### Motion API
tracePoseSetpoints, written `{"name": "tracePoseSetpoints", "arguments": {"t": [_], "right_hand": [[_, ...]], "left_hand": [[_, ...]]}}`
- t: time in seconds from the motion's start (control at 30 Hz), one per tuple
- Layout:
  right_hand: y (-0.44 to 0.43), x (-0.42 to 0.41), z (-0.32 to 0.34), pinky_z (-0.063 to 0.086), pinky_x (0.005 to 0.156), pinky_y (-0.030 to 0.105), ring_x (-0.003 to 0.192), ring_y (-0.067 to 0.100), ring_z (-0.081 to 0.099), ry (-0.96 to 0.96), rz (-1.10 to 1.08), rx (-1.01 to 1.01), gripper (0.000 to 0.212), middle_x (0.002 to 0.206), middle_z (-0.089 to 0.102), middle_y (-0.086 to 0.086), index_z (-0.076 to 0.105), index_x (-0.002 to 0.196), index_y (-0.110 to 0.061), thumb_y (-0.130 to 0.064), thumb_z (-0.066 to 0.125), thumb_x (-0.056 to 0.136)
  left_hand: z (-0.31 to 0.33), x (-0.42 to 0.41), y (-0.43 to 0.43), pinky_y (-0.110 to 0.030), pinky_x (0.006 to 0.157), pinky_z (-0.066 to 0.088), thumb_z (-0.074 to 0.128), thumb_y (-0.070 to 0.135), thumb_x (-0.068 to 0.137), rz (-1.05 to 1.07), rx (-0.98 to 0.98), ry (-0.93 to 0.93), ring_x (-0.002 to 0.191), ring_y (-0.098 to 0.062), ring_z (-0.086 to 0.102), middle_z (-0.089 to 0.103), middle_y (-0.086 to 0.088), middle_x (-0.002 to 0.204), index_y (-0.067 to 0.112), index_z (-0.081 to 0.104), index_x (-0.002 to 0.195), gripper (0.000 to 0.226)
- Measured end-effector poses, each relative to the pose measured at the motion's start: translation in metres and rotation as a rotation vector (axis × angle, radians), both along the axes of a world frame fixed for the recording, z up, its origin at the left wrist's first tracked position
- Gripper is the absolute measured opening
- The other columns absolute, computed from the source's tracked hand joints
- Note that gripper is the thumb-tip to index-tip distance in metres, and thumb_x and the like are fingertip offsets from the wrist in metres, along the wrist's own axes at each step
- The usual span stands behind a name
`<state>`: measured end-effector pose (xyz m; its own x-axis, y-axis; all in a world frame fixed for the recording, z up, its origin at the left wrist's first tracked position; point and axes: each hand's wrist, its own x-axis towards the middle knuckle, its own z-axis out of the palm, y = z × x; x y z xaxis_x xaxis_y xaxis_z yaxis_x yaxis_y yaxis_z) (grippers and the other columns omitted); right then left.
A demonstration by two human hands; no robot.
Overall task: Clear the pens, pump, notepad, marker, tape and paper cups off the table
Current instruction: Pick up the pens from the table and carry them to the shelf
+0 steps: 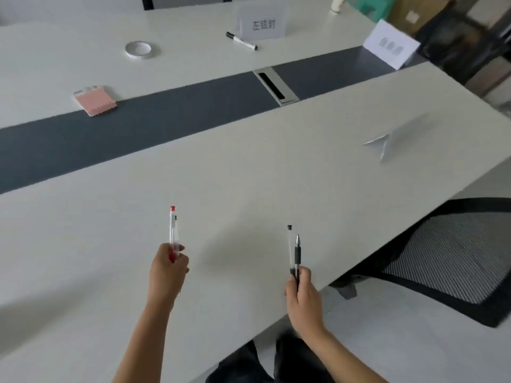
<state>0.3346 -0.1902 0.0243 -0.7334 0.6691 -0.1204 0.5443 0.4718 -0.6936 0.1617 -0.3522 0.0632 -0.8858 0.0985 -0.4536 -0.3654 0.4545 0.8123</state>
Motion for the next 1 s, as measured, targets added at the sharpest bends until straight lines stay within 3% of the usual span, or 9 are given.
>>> {"name": "tracePoseSetpoints", "arguments": {"t": [0.1, 0.2, 0.3, 0.37, 0.47, 0.57, 0.67, 0.83, 1.0], "right_hand": [[-0.001, 0.040, -0.001, 0.028, 0.043, 0.019, 0.043, 0.011, 0.042, -0.009, -0.003, -0.035, 0.009, 0.053, 0.044, -0.004, 0.039, 0.100, -0.022, -0.027, 0.036, 0.093], [0.001, 0.081, 0.002, 0.026, 0.045, 0.021, 0.045, 0.009, 0.039, -0.006, -0.054, -0.036, 0.015, 0.053, 0.041, -0.007, 0.046, 0.102, -0.014, -0.021, 0.036, 0.095], [0.002, 0.138, 0.008, 0.023, 0.045, 0.020, 0.047, 0.009, 0.036, -0.014, -0.097, -0.009, 0.033, 0.052, 0.035, -0.009, 0.047, 0.105, -0.008, -0.031, 0.028, 0.091], [0.003, 0.192, 0.006, 0.028, 0.047, 0.025, 0.050, 0.015, 0.039, -0.031, -0.169, -0.016, 0.031, 0.053, 0.036, -0.009, 0.045, 0.103, -0.011, -0.032, 0.027, 0.091], [0.005, 0.284, 0.005, 0.038, 0.053, 0.034, 0.054, 0.020, 0.046, -0.077, -0.363, -0.110, 0.001, 0.060, 0.049, 0.001, 0.035, 0.094, -0.020, -0.020, 0.035, 0.095], [0.000, 0.369, 0.011, 0.038, 0.051, 0.030, 0.057, 0.022, 0.051, -0.070, -0.589, -0.156, 0.005, 0.069, 0.059, 0.007, 0.032, 0.093, -0.022, -0.019, 0.035, 0.095], [-0.004, 0.439, 0.013, 0.043, 0.055, 0.038, 0.059, 0.029, 0.053, -0.024, -0.832, -0.190, 0.003, 0.074, 0.064, 0.020, 0.034, 0.092, -0.018, -0.017, 0.035, 0.095], [-0.015, 0.509, 0.009, 0.048, 0.075, 0.040, 0.082, 0.031, 0.059, 0.107, -1.172, -0.305, 0.003, 0.091, 0.062, 0.019, 0.038, 0.093, -0.022, -0.025, 0.037, 0.093], [0.011, 0.532, 0.003, 0.051, 0.063, 0.047, 0.069, 0.037, 0.061, 0.096, -1.195, -0.311, 0.009, 0.081, 0.064, 0.023, 0.036, 0.096, -0.011, -0.020, 0.036, 0.095]], "left_hand": [[0.014, 0.024, 0.015, -0.028, 0.060, 0.041, 0.045, -0.001, 0.085, -0.136, -0.010, 0.072, 0.061, -0.021, 0.053, 0.053, -0.005, 0.074, 0.009, 0.054, 0.092, 0.015], [0.024, 0.061, 0.030, -0.029, 0.060, 0.041, 0.045, -0.001, 0.085, -0.233, -0.012, 0.128, 0.063, -0.022, 0.054, 0.054, -0.005, 0.075, 0.010, 0.054, 0.094, 0.017], [0.020, 0.112, 0.048, -0.029, 0.059, 0.041, 0.045, -0.002, 0.085, -0.316, -0.016, 0.149, 0.062, -0.023, 0.052, 0.053, -0.006, 0.073, 0.010, 0.054, 0.097, 0.019], [0.012, 0.157, 0.063, -0.030, 0.056, 0.039, 0.044, -0.002, 0.084, -0.387, -0.029, 0.153, 0.059, -0.026, 0.048, 0.052, -0.009, 0.068, 0.010, 0.054, 0.094, 0.018], [-0.005, 0.253, 0.088, -0.032, 0.055, 0.035, 0.044, 0.003, 0.086, -0.550, -0.052, 0.084, 0.059, -0.023, 0.041, 0.045, -0.012, 0.068, 0.008, 0.049, 0.085, 0.008], [-0.022, 0.365, 0.110, -0.029, 0.055, 0.038, 0.046, 0.005, 0.089, -0.797, -0.075, -0.072, 0.057, -0.020, 0.044, 0.050, -0.008, 0.067, 0.007, 0.051, 0.084, 0.007], [-0.016, 0.444, 0.136, -0.022, 0.052, 0.038, 0.043, -0.004, 0.087, -0.979, -0.028, -0.188, 0.057, -0.016, 0.044, 0.051, -0.006, 0.068, 0.013, 0.052, 0.079, 0.021], [0.007, 0.500, 0.167, -0.022, 0.052, 0.037, 0.040, -0.003, 0.088, -1.085, 0.002, -0.099, 0.060, -0.016, 0.044, 0.051, -0.006, 0.073, 0.013, 0.053, 0.087, 0.020], [0.001, 0.524, 0.195, -0.023, 0.052, 0.035, 0.039, 0.003, 0.092, -1.054, -0.013, -0.152, 0.057, -0.017, 0.042, 0.051, -0.008, 0.070, 0.009, 0.055, 0.089, 0.018]]}}
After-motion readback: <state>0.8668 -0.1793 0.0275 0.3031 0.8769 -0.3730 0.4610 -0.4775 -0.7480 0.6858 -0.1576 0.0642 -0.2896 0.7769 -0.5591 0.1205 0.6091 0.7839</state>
